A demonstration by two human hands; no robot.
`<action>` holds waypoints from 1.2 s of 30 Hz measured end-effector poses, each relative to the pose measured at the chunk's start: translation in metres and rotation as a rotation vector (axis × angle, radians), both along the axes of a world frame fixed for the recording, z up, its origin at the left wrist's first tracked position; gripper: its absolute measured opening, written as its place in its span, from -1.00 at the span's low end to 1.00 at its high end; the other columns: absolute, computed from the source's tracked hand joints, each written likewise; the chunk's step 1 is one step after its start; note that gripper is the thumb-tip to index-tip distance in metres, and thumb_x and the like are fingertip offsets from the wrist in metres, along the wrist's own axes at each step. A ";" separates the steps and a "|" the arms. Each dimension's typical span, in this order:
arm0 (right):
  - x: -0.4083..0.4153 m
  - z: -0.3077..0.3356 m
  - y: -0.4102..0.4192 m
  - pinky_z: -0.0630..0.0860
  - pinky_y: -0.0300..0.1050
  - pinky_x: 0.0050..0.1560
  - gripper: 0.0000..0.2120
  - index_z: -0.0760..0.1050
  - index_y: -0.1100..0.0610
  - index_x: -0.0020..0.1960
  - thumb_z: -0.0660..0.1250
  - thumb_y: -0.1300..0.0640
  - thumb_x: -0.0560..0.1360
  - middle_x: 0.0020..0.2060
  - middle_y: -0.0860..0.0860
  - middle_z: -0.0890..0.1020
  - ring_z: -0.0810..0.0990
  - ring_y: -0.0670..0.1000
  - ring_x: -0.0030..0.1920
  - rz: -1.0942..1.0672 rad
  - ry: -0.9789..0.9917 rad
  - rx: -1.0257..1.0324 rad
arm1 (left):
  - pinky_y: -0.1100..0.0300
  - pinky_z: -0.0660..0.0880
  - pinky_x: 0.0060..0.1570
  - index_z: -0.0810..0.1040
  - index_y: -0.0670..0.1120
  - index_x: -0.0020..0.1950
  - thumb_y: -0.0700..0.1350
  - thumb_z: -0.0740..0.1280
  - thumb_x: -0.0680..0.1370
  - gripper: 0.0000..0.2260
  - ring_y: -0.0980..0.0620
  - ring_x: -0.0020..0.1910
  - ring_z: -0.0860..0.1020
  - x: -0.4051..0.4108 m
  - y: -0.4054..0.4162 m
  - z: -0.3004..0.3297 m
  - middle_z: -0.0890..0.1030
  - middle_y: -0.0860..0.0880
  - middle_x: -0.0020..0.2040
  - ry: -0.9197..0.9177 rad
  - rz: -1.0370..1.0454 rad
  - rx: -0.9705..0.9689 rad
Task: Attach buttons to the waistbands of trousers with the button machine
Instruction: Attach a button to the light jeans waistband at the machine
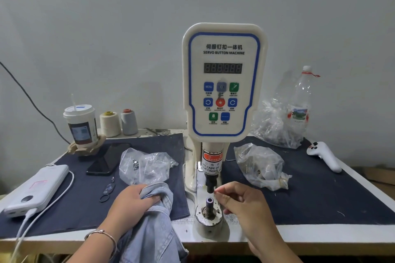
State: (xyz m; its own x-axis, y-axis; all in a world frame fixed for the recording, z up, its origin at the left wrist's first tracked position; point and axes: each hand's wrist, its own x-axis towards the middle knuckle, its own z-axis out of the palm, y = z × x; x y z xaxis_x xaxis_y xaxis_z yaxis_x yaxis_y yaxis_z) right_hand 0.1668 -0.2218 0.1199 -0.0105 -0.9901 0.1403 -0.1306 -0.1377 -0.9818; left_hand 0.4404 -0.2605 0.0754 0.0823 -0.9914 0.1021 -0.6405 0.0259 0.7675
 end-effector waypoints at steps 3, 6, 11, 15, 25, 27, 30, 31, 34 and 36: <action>0.005 -0.001 0.000 0.51 -0.35 -0.25 -0.87 0.67 0.00 -0.29 0.51 0.19 0.39 -0.30 -0.05 0.68 0.58 -0.16 -0.32 -0.020 0.014 -0.008 | 0.12 0.48 -0.14 0.65 0.12 -0.21 -0.06 0.44 0.49 -0.90 0.16 -0.31 0.54 0.001 -0.001 -0.001 0.67 0.08 -0.29 -0.015 -0.006 -0.008; 0.008 -0.004 0.000 0.49 -0.39 -0.24 -0.86 0.67 0.03 -0.29 0.51 0.23 0.39 -0.30 -0.09 0.66 0.58 -0.18 -0.28 -0.018 0.024 -0.017 | 0.10 0.51 -0.10 0.65 0.14 -0.20 -0.05 0.45 0.49 -0.90 0.14 -0.28 0.57 0.001 -0.001 0.000 0.68 0.09 -0.28 -0.015 -0.010 -0.003; 0.009 -0.008 -0.001 0.49 -0.42 -0.26 -0.85 0.69 0.04 -0.29 0.50 0.25 0.40 -0.30 -0.12 0.65 0.58 -0.20 -0.27 -0.006 0.051 -0.018 | 0.13 0.50 -0.13 0.65 0.18 -0.22 -0.03 0.45 0.48 -0.89 0.20 -0.31 0.56 0.001 0.001 0.001 0.68 0.11 -0.28 -0.012 -0.011 -0.003; 0.013 -0.010 -0.003 0.51 -0.40 -0.22 -0.86 0.68 -0.02 -0.30 0.51 0.17 0.40 -0.26 -0.09 0.64 0.56 -0.17 -0.25 0.021 0.065 0.006 | 0.19 0.46 -0.21 0.64 0.20 -0.23 -0.05 0.46 0.48 -0.84 0.26 -0.36 0.54 0.000 0.002 0.002 0.67 0.12 -0.29 -0.031 0.002 -0.011; 0.011 -0.011 -0.007 0.58 -0.17 -0.13 -0.75 0.65 -0.09 -0.36 0.52 0.23 0.37 -0.29 -0.12 0.61 0.52 -0.15 -0.31 0.048 0.087 -0.087 | 0.18 0.46 -0.21 0.63 0.22 -0.26 -0.06 0.46 0.49 -0.81 0.23 -0.35 0.55 -0.001 0.003 0.003 0.66 0.13 -0.31 -0.036 0.000 -0.010; 0.010 -0.011 -0.007 0.59 -0.11 -0.12 -0.75 0.65 -0.10 -0.35 0.52 0.23 0.37 -0.34 -0.12 0.60 0.53 -0.13 -0.31 0.048 0.090 -0.088 | 0.17 0.47 -0.19 0.63 0.22 -0.25 -0.05 0.46 0.49 -0.82 0.22 -0.34 0.56 -0.001 0.003 0.003 0.67 0.13 -0.30 -0.036 0.000 -0.010; 0.009 -0.010 -0.006 0.60 -0.16 -0.14 -0.79 0.65 -0.09 -0.33 0.52 0.20 0.38 -0.35 -0.12 0.60 0.56 -0.11 -0.30 0.042 0.123 -0.100 | 0.18 0.47 -0.20 0.64 0.22 -0.23 -0.05 0.46 0.49 -0.83 0.25 -0.35 0.55 -0.002 0.003 0.004 0.67 0.13 -0.31 -0.032 -0.007 -0.012; 0.009 -0.009 -0.007 0.57 -0.21 -0.16 -0.79 0.65 -0.08 -0.33 0.52 0.20 0.37 -0.33 -0.12 0.61 0.56 -0.11 -0.29 0.038 0.134 -0.114 | 0.19 0.46 -0.21 0.64 0.23 -0.23 -0.05 0.46 0.49 -0.83 0.26 -0.35 0.55 -0.002 0.003 0.004 0.67 0.14 -0.31 -0.031 -0.004 -0.012; 0.007 -0.008 -0.007 0.50 -0.32 -0.23 -0.78 0.63 -0.06 -0.37 0.52 0.21 0.37 -0.32 -0.14 0.61 0.54 -0.14 -0.30 0.030 0.174 -0.130 | 0.19 0.44 -0.23 0.63 0.23 -0.26 -0.06 0.47 0.49 -0.80 0.24 -0.36 0.54 -0.002 0.002 0.002 0.66 0.15 -0.33 -0.036 0.012 -0.012; 0.007 -0.006 -0.006 0.49 -0.35 -0.26 -0.79 0.61 -0.06 -0.36 0.52 0.19 0.37 -0.37 -0.19 0.58 0.53 -0.16 -0.32 0.034 0.217 -0.121 | 0.18 0.46 -0.22 0.63 0.21 -0.27 -0.07 0.47 0.49 -0.81 0.22 -0.35 0.54 -0.002 0.003 0.003 0.65 0.14 -0.34 -0.036 0.015 -0.001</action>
State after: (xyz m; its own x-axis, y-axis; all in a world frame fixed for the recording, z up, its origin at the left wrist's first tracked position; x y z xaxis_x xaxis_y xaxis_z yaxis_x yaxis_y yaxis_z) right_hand 0.1735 -0.2276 0.1138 0.0656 -0.9652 0.2530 -0.3301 -0.2602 -0.9074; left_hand 0.4387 -0.2573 0.0783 0.0934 -0.9900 0.1060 -0.6677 0.0167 0.7442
